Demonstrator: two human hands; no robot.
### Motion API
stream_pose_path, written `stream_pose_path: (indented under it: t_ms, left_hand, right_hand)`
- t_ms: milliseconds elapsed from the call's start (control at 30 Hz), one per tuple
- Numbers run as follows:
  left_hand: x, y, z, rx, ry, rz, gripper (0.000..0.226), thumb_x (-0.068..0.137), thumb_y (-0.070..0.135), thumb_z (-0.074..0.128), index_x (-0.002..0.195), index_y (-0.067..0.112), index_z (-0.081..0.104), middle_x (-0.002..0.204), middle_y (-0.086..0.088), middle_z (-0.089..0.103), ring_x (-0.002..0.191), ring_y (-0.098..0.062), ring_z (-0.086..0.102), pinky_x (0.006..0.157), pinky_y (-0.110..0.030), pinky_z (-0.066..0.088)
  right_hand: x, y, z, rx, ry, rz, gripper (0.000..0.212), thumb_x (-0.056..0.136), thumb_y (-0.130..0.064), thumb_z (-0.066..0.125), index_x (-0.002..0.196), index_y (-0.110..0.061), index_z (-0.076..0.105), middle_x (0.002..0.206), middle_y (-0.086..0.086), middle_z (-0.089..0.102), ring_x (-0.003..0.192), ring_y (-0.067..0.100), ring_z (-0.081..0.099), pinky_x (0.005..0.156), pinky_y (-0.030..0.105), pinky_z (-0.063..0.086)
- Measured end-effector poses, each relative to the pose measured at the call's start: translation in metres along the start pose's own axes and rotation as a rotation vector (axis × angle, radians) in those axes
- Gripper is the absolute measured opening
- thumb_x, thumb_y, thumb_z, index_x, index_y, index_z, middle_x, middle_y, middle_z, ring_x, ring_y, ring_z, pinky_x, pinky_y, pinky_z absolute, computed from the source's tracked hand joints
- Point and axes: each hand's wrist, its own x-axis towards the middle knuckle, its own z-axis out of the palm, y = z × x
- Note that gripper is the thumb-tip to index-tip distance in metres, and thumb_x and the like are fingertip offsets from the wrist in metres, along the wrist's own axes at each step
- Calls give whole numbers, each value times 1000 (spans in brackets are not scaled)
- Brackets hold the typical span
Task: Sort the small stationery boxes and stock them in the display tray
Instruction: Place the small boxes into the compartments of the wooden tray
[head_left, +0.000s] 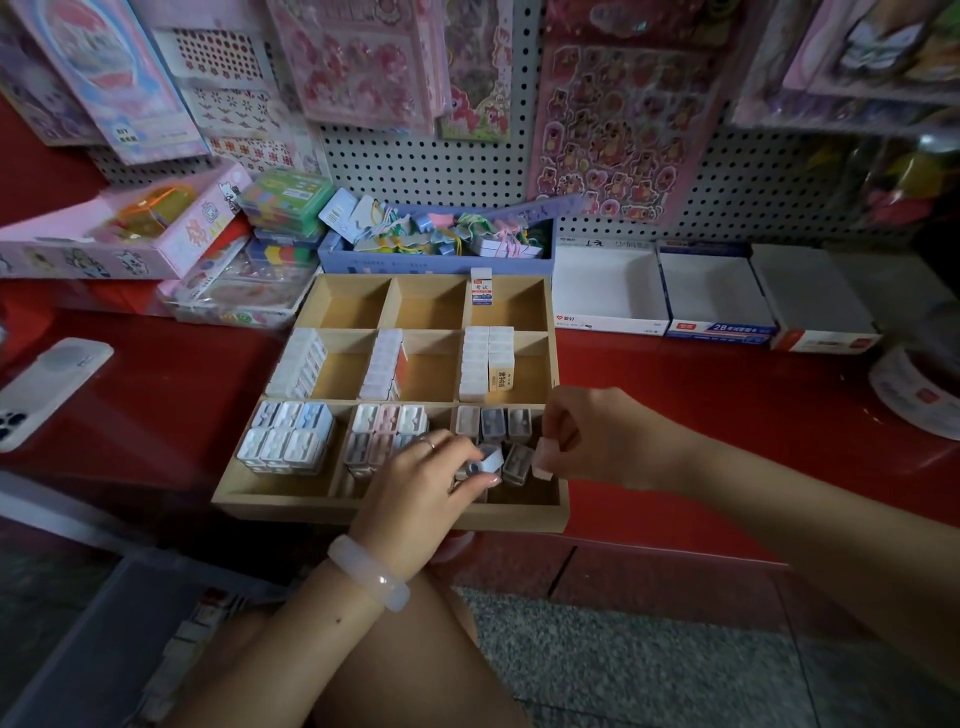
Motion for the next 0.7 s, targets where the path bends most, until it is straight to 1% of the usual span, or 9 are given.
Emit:
stream_pose_path:
  t_ms: [67,133,167,233,300,367,467,533,700]
  left_hand:
    - [2,1,1,14,37,6,30,79,38,56,75,11,66,64,5,62,56,-4,54,57,-15,41]
    - [3,2,1,10,92,-20,26,81,35,56,82,12,68,57,4,60,48,-6,54,49,-19,43]
    - [3,2,0,1,110,-50,26,82,34,57,88,12,69,56,4,60,47,-6,54,48,-17,42]
    - [4,3,-1,-72,88,-141,23,86,31,57,92,13,71,58,3,64,52,-10,58,56,-21,49]
    - [5,4,-1,-211,32,-284,13,90,22,59,82,17,68,57,4,64,53,-9,60,56,-23,49]
    - [7,6,-2,-333,8,-440,18,90,15,60,73,19,61,55,2,63,46,-4,56,51,-18,43]
    - [10,8,-3,-483,0,-586,17,90,13,60,73,10,61,55,-8,63,40,-1,53,44,-16,41]
    - [10,9,-2,-574,-3,-635,14,89,10,61,75,10,61,56,-9,63,41,-2,53,41,-14,39]
    - [7,9,5,-495,-81,-584,14,85,12,67,78,21,60,64,0,68,46,-3,55,46,-18,43]
  right_hand:
    - [-1,4,6,68,46,-17,14,86,-19,64,90,-22,52,88,1,67,78,14,66,62,25,56]
    - [-2,7,8,179,72,3,13,87,-22,64,97,-19,57,80,-4,65,67,5,64,53,17,51]
    - [-3,8,10,248,87,27,12,87,-24,65,96,-18,60,75,-5,65,61,4,63,51,16,50]
    - [-3,11,14,384,126,91,12,86,-28,65,89,-16,64,69,-2,66,53,4,61,51,18,49]
    - [-3,14,18,488,146,139,15,85,-26,65,87,-12,66,67,3,66,52,6,60,51,18,48]
    - [-3,16,21,526,148,160,16,86,-23,64,87,-7,66,65,3,65,52,6,61,52,17,49]
    - [-2,16,22,479,161,155,10,89,-15,62,87,-5,66,64,2,65,49,1,60,50,13,48]
    - [-1,14,21,387,143,135,7,90,-10,60,87,-7,65,66,2,66,49,0,60,50,13,50]
    - [2,8,21,144,121,106,8,91,-13,59,96,-8,62,74,4,69,58,9,65,55,21,55]
